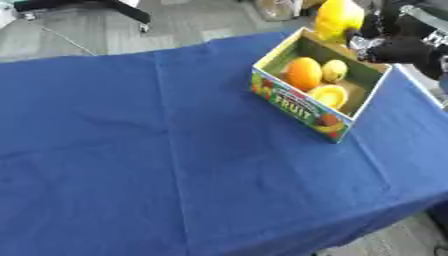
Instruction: Pick up the objects with one hand, pass them to the other hand, and then place them into the box on the other side of the table.
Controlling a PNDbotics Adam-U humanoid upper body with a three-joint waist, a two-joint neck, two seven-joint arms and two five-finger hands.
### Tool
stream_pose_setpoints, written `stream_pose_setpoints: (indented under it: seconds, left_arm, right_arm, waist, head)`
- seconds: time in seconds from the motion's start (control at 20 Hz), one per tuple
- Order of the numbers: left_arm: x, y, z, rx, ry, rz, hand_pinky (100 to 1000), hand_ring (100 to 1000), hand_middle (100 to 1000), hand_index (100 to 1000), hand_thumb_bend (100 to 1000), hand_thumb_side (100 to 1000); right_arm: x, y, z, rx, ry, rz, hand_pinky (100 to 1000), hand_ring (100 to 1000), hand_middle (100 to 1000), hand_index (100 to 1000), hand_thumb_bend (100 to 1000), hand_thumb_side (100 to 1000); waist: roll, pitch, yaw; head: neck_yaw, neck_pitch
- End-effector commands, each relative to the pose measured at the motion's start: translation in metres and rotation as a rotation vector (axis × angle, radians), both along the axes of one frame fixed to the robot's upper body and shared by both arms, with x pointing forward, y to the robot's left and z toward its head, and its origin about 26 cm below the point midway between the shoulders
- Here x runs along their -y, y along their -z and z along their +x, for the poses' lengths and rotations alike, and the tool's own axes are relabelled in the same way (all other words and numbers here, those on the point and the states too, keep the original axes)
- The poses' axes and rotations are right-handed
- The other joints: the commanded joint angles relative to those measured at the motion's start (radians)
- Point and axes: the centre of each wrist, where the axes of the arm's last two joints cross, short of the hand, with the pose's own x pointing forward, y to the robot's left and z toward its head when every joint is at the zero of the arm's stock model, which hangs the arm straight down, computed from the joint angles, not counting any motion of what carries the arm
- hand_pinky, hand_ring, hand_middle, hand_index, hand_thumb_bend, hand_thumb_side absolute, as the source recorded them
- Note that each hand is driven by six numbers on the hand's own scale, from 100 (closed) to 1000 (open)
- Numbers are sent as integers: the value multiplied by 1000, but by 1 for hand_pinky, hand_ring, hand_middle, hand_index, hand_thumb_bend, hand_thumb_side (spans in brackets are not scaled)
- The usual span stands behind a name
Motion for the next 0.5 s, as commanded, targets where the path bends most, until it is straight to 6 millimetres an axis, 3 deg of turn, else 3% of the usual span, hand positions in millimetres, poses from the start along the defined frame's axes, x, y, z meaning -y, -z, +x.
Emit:
stream_pose_setpoints:
  seconds: [0.05, 0.5]
  left_arm:
    - [-3, -12, -4, 59, -8, -28, 761, 634, 625, 731, 742, 424]
    - [0, -18, -6, 100, -3, -60, 758, 632, 621, 727, 734, 425]
  right_arm:
    - [3, -11, -3, 42, 47, -76, 605, 772, 476, 545, 153, 110]
    - [32, 8, 6, 52, 224, -158, 607, 763, 472, 543, 180, 100]
  waist:
    - [15, -2, 4]
    - [25, 26, 31]
  head:
    - [-11, -19]
    - [-26, -43]
